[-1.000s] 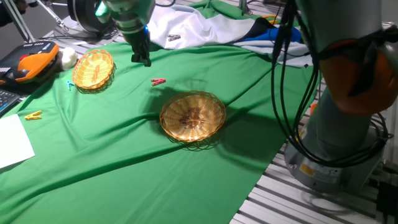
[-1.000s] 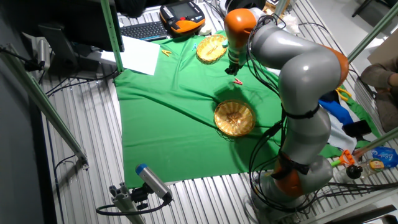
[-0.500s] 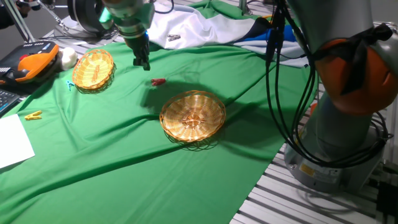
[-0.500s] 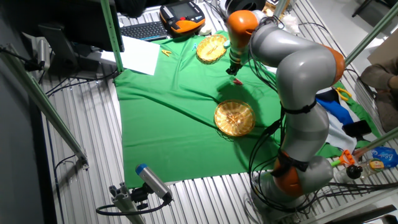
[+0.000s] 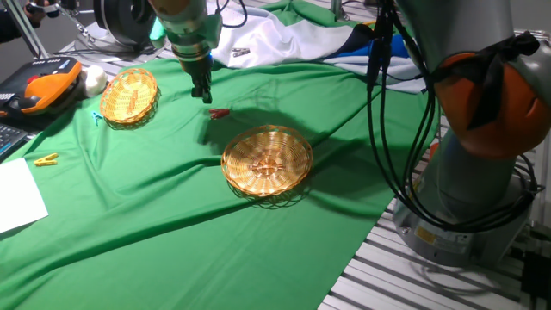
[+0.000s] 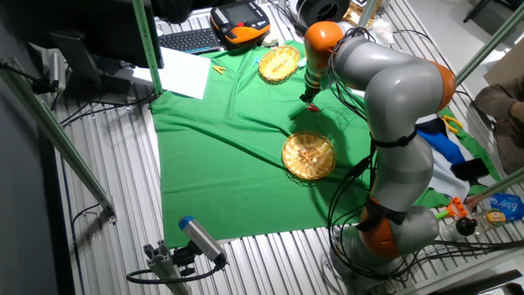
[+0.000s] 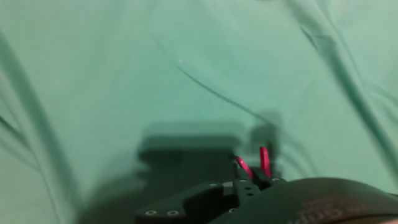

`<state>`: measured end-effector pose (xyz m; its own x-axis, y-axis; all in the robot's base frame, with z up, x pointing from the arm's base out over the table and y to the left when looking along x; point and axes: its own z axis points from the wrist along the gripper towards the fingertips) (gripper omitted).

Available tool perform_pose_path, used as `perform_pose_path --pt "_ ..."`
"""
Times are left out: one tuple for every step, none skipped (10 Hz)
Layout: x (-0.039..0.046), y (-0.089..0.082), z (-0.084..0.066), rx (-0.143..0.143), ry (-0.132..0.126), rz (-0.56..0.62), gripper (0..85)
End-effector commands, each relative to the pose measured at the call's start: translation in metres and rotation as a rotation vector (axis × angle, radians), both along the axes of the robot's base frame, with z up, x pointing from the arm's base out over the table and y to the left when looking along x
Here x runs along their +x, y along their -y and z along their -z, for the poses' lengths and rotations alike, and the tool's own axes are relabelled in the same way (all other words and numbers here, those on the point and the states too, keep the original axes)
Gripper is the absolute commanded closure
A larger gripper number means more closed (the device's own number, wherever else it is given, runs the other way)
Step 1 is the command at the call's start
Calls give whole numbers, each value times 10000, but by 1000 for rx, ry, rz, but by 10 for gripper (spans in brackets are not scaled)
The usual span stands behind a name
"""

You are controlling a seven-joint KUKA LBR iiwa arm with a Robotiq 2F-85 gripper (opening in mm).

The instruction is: Use a clamp

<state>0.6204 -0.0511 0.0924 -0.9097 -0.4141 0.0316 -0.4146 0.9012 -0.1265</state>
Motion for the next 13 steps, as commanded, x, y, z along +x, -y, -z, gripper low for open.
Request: perform_pose_path --pt "-1 -19 -16 3 -27 -14 680" --pt "3 -50 -33 0 -63 -9 680" --pt "-30 -117 -38 14 -82 -8 680" --pt "-37 -185 -75 -23 -92 -5 850" --pt "-53 -207 -112 -6 -112 -3 850" --pt "-53 -207 -112 9 -139 0 850" --pt "-53 -207 -112 26 -161 1 850" --pt "-53 -207 -112 14 -180 9 850" --pt "-53 -207 -112 12 -183 23 850" --pt "-53 -207 -112 0 -180 32 850" --pt "-53 -207 -112 5 -175 57 850" --pt "-53 -207 -112 9 -170 64 850" --pt "-53 -207 -112 3 -168 68 850"
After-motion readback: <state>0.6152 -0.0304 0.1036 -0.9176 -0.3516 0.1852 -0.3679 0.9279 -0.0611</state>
